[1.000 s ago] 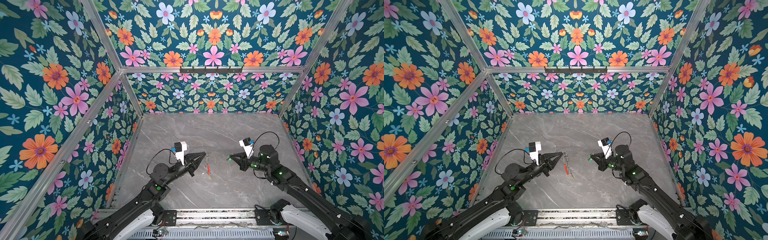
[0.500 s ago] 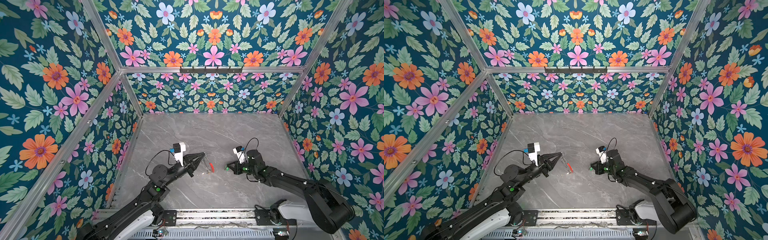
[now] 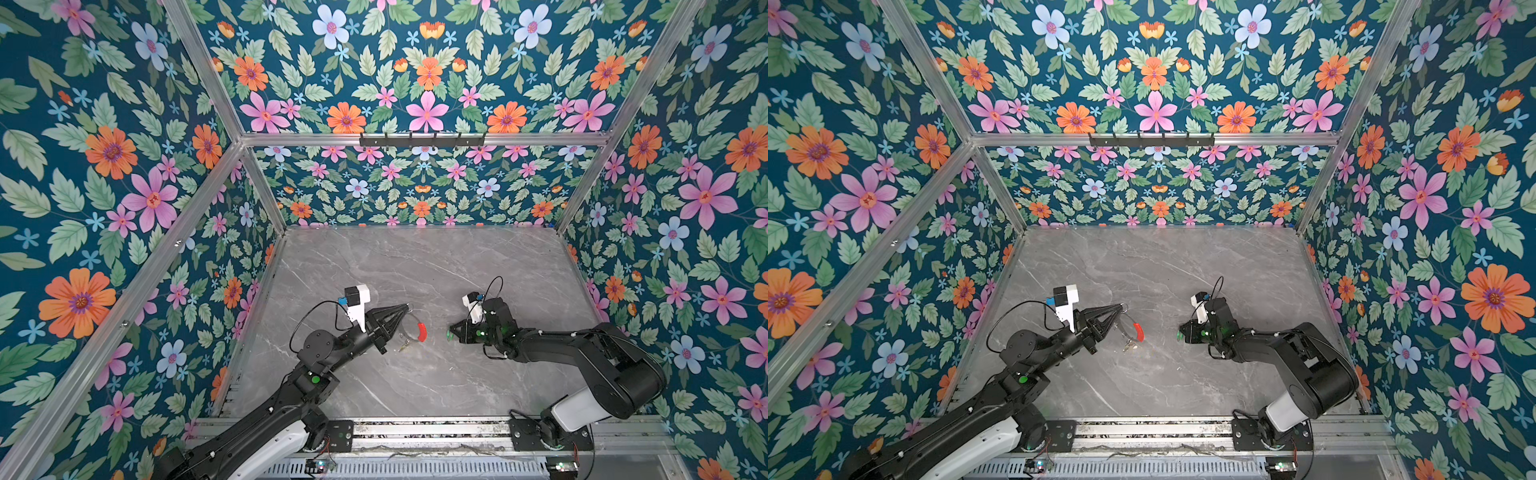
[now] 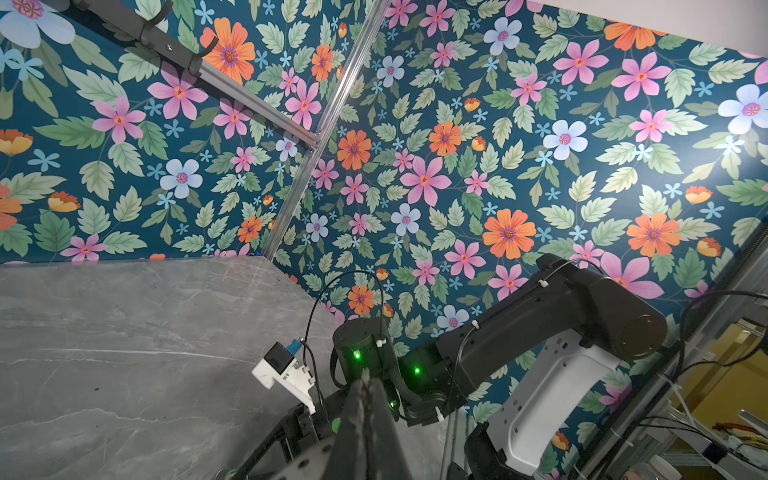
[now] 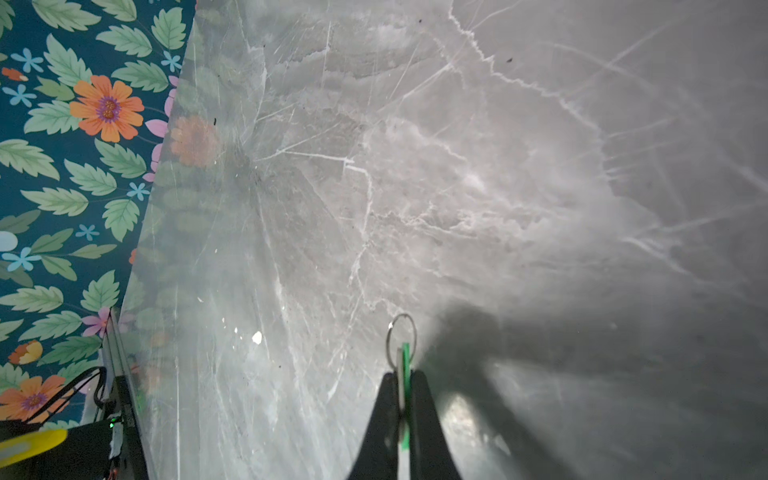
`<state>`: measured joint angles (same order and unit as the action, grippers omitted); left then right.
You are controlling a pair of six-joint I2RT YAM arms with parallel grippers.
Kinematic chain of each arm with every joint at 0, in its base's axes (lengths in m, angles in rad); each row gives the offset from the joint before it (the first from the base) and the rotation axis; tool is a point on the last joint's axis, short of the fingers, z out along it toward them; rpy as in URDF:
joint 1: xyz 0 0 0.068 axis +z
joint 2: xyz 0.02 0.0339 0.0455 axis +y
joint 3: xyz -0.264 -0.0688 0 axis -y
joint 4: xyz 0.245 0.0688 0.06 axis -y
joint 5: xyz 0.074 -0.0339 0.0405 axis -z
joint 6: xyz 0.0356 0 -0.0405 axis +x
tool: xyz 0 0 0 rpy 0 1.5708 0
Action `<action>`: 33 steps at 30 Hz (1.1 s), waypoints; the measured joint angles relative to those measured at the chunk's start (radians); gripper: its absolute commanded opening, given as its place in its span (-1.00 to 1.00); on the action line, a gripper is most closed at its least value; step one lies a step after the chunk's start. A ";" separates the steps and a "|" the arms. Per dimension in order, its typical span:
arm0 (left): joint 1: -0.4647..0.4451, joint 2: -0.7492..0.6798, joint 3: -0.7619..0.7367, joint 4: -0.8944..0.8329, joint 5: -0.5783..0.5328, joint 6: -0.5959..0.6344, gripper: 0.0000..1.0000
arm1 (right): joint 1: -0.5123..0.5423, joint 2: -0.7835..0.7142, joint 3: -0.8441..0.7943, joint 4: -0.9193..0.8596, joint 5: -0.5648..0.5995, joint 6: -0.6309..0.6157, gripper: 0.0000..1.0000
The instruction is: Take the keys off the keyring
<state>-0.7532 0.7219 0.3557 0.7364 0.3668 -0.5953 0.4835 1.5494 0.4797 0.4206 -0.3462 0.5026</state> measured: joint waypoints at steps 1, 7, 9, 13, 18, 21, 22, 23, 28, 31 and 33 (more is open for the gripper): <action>0.000 0.000 0.000 0.000 -0.002 0.000 -1.00 | -0.001 0.006 0.000 -0.023 0.026 0.000 -0.28; 0.000 0.000 0.000 -0.013 -0.002 0.000 -1.00 | -0.001 -0.022 0.011 -0.051 0.065 0.004 0.08; 0.000 0.000 0.000 -0.019 -0.003 0.000 -1.00 | -0.002 -0.056 0.016 -0.103 0.093 0.014 0.16; 0.000 -0.001 0.000 -0.031 -0.006 -0.001 -1.00 | -0.002 -0.187 0.032 -0.211 0.114 0.013 0.22; 0.000 -0.006 0.007 -0.042 -0.028 -0.010 -1.00 | 0.025 -0.413 0.070 -0.286 0.089 -0.007 0.25; 0.000 -0.006 0.016 -0.045 -0.054 -0.031 -1.00 | 0.087 -0.529 0.101 -0.303 0.068 -0.044 0.26; 0.000 -0.006 0.023 -0.051 -0.064 -0.032 -1.00 | 0.116 -0.563 0.108 -0.303 0.061 -0.060 0.27; 0.000 -0.006 0.029 -0.056 -0.080 -0.035 -1.00 | 0.143 -0.592 0.113 -0.301 0.050 -0.072 0.28; 0.000 0.008 0.067 -0.085 -0.142 -0.058 -1.00 | 0.257 -0.654 0.153 -0.288 0.023 -0.127 0.33; 0.000 0.026 0.079 -0.099 -0.175 -0.076 -1.00 | 0.353 -0.631 0.216 -0.292 0.031 -0.174 0.34; 0.000 0.035 0.085 -0.108 -0.192 -0.082 -1.00 | 0.414 -0.604 0.255 -0.290 0.061 -0.209 0.34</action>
<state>-0.7536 0.7570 0.4412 0.6285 0.1749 -0.6773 0.8978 0.9455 0.7345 0.1303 -0.2848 0.2932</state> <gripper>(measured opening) 0.051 0.669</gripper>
